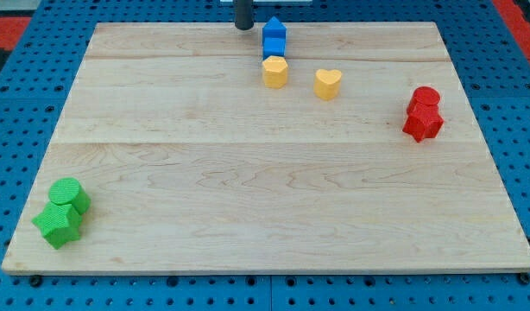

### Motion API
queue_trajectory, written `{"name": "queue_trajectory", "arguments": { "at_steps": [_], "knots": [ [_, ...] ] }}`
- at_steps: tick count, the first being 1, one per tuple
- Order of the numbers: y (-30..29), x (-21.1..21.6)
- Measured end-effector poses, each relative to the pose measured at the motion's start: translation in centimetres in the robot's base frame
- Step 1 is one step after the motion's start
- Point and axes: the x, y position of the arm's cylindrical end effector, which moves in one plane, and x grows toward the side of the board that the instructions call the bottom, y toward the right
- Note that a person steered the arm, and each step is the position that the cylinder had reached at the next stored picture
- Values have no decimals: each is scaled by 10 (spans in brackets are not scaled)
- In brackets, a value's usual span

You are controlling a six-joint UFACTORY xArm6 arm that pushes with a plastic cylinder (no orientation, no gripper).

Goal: Push the blue triangle a bit right

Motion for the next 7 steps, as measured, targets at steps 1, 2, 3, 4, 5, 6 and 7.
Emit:
{"name": "queue_trajectory", "arguments": {
  "at_steps": [1,2,3,4,5,6,7],
  "knots": [
    [1,0],
    [3,0],
    [6,2],
    [10,1],
    [16,0],
    [21,0],
    [29,0]
  ]
}}
